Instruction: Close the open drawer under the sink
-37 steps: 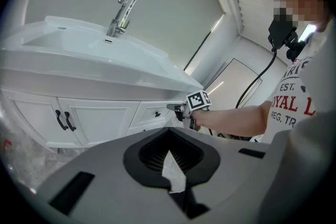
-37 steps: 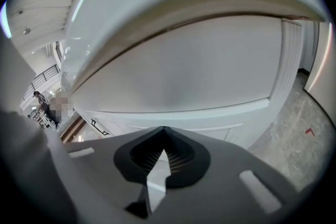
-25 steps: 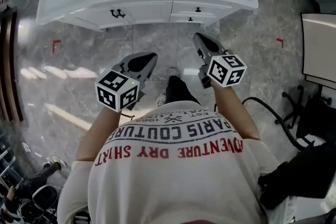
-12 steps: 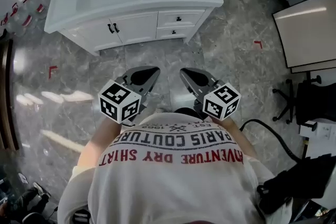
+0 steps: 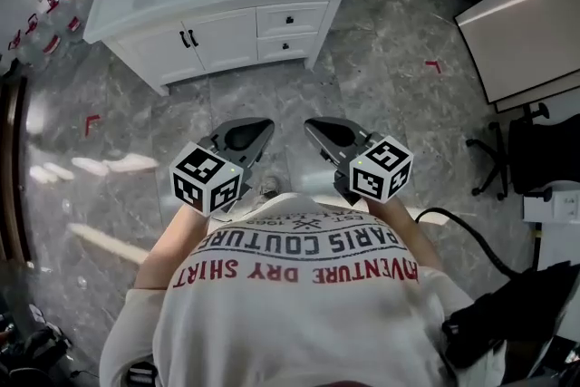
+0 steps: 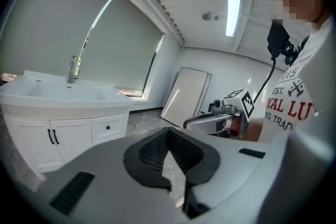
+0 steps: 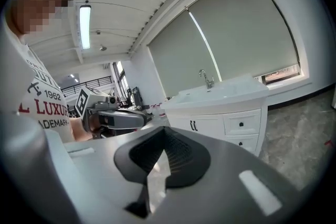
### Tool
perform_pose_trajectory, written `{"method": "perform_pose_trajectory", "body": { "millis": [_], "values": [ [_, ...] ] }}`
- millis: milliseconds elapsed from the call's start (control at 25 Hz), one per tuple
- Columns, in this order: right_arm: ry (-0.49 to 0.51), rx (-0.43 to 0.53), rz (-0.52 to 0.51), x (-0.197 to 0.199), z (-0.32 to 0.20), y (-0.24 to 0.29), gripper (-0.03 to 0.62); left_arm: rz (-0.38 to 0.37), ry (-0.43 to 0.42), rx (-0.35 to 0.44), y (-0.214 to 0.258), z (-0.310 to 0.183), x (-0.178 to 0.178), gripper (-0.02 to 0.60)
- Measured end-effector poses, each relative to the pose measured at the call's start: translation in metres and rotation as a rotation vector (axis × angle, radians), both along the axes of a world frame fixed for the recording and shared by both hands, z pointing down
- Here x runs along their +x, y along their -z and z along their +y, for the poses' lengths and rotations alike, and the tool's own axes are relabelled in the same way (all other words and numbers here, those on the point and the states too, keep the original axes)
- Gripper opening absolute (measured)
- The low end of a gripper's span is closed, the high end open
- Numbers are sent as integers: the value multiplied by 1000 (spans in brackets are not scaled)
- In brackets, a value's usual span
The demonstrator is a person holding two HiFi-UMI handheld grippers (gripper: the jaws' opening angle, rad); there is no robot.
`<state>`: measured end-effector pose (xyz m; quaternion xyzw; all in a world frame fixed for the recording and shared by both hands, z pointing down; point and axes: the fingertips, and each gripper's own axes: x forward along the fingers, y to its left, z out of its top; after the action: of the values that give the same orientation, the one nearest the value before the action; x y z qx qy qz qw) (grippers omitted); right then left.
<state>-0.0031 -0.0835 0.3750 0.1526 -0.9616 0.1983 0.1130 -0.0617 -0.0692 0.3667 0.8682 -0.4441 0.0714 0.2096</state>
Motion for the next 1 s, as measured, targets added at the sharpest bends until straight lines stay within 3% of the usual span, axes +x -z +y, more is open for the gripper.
{"method": "perform_pose_trajectory", "body": {
  "millis": [280,440,640,1000],
  "values": [
    [-27,-23,-3,108,170,-14,2,21,-12,1,-9,159,109,0],
    [-37,13,31,155,236,-5,2,11,-25,-9,-7,226,151,0],
    [-70,27,20,189,278,16,2,-11,-32,10,15,281,173,0],
    [-58,44,35,193,317,19,0,-18,-34,32,24,319,177,0]
  ]
}}
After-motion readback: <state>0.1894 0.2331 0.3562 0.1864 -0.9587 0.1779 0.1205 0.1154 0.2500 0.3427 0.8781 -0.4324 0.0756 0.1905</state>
